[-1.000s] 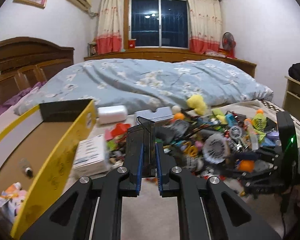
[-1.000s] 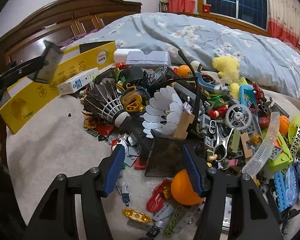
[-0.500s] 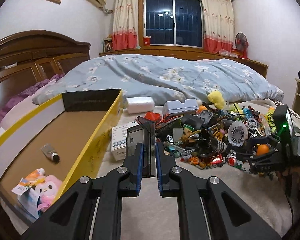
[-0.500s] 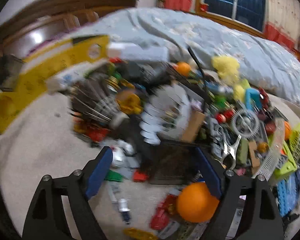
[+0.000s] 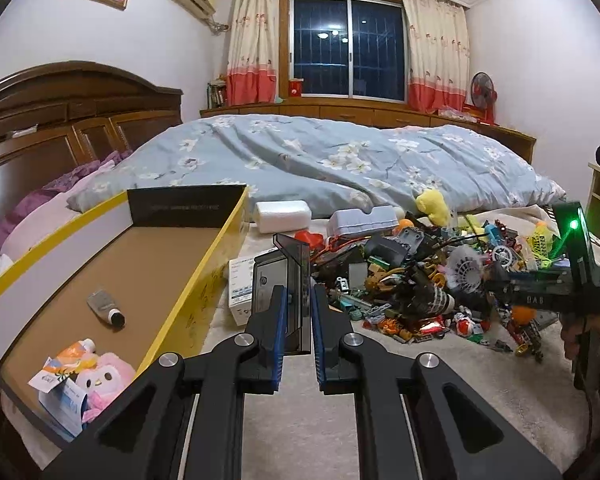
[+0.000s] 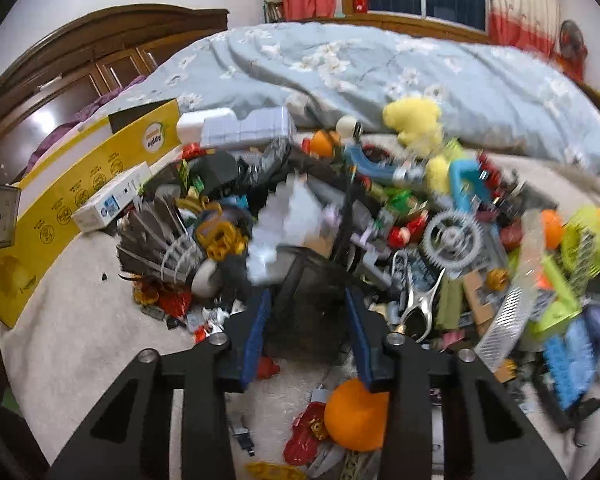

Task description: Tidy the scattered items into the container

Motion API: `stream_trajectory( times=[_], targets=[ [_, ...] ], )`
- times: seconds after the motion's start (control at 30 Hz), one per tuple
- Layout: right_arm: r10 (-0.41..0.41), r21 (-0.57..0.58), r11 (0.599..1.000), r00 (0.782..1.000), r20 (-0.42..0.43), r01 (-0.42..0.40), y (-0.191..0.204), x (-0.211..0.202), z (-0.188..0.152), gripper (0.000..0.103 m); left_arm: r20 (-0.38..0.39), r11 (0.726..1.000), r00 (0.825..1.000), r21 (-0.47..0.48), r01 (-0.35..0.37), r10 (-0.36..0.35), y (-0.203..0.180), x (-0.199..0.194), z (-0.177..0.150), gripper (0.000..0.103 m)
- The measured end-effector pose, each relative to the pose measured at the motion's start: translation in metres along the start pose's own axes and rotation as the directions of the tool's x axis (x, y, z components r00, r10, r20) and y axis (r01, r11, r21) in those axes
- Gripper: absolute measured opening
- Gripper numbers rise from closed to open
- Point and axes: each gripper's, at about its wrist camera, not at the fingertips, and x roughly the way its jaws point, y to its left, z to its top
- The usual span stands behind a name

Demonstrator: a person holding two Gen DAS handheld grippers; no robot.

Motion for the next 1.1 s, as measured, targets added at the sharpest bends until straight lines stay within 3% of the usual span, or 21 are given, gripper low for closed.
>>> stream_trajectory(
  times=[0.13, 0.3, 0.33, 0.5, 0.73, 1.1],
  targets=[
    [-0.003, 0.012, 1.000, 1.000, 0.028, 0.003, 0.006, -0.017, 0.009, 0.015, 0.011, 1.000, 1.000, 0.001, 0.004, -0.004, 0.000, -0.005, 0.001, 0.013],
    [-0.036, 0.000, 0.999, 0.997, 0.069, 0.036, 0.021, -0.036, 0.012, 0.012, 0.016, 1.000, 1.000, -0.022, -0.002, 0.002, 0.010, -0.011, 0.001, 0.013],
    [-0.029, -0.003, 1.000, 0.996, 0.086, 0.029, 0.024, -0.041, 0.012, 0.007, 0.019, 1.000, 1.000, -0.029, -0.005, 0.005, 0.011, -0.011, 0.002, 0.013],
    [-0.026, -0.080, 0.996, 0.992, 0.123, 0.036, 0.053, -0.057, 0.013, 0.007, 0.029, 0.998, 1.000, -0.055, -0.011, 0.012, 0.019, -0.014, 0.005, 0.013],
    [0.041, -0.153, 0.988, 0.985, 0.168, -0.015, 0.090, -0.088, 0.018, 0.007, 0.031, 0.998, 0.999, -0.062, -0.027, 0.029, 0.026, -0.016, 0.005, 0.013],
    [0.103, -0.251, 0.966, 0.981, 0.164, -0.060, 0.151, -0.100, 0.013, 0.007, 0.045, 0.990, 0.997, -0.133, -0.057, 0.063, 0.067, -0.027, 0.005, 0.013]
  ],
)
